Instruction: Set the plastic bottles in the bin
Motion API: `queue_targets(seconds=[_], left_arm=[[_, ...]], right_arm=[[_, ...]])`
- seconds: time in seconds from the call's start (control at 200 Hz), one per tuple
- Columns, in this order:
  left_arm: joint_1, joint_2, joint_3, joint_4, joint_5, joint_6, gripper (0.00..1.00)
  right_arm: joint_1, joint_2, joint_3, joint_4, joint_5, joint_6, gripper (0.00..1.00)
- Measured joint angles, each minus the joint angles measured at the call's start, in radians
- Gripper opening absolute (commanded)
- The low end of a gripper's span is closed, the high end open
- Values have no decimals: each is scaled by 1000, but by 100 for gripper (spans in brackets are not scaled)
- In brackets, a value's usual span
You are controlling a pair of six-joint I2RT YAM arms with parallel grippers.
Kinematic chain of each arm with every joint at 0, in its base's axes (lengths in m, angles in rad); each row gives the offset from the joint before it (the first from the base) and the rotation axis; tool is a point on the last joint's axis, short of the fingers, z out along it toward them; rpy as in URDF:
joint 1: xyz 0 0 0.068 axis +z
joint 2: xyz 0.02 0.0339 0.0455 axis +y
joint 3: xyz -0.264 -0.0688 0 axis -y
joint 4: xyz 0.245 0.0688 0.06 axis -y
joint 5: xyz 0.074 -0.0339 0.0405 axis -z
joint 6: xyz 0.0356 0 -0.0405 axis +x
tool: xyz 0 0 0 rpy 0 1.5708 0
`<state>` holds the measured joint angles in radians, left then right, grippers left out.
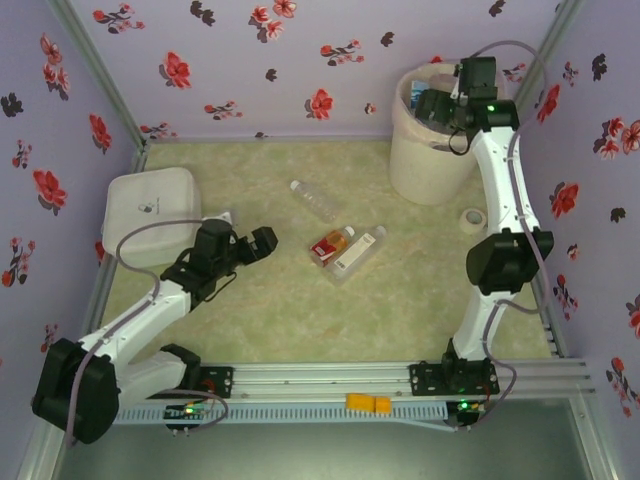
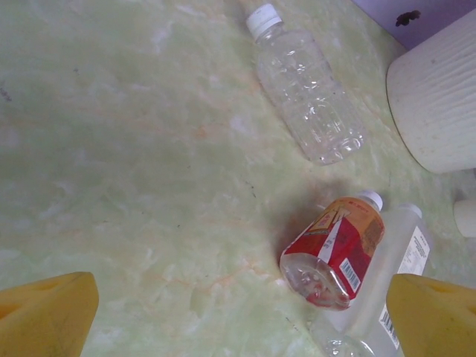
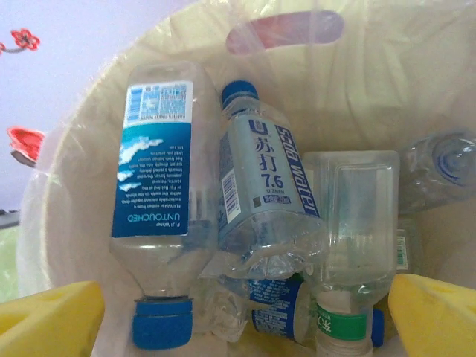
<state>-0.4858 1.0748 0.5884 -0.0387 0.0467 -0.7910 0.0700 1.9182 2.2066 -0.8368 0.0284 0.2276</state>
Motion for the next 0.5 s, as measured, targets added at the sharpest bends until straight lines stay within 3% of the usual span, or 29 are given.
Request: queue_targets(seconds=[0.215,0.5], left_arm=[[0,66,62,0,53,52,100],[-54,211,212,-9,132,186,100]], right_arm=[[10,-216,-166,52,-2,0,100],[122,-654,-784,278,-53,82,100]])
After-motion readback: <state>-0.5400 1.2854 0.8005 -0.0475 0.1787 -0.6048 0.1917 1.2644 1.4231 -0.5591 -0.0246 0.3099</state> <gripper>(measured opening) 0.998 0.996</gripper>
